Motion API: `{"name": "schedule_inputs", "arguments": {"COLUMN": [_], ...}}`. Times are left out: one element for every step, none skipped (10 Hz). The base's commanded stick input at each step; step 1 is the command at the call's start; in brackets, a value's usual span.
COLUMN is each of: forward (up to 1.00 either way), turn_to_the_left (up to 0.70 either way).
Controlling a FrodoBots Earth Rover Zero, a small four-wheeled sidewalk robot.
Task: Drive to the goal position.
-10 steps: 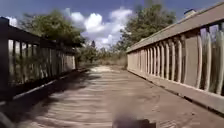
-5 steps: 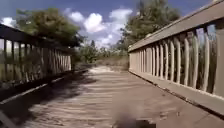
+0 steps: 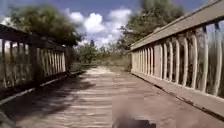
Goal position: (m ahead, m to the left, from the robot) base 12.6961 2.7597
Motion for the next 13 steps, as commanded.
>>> {"name": "schedule_inputs", "arguments": {"forward": [0.85,0.85,0.85,0.85,0.85,0.85,0.85,0.85,0.85,0.84,0.85,0.85,0.85], "turn_to_the_left": [0.00,0.00,0.00,0.00,0.00,0.34,0.34,0.19,0.00,0.00,0.00,0.00,0.00]}}
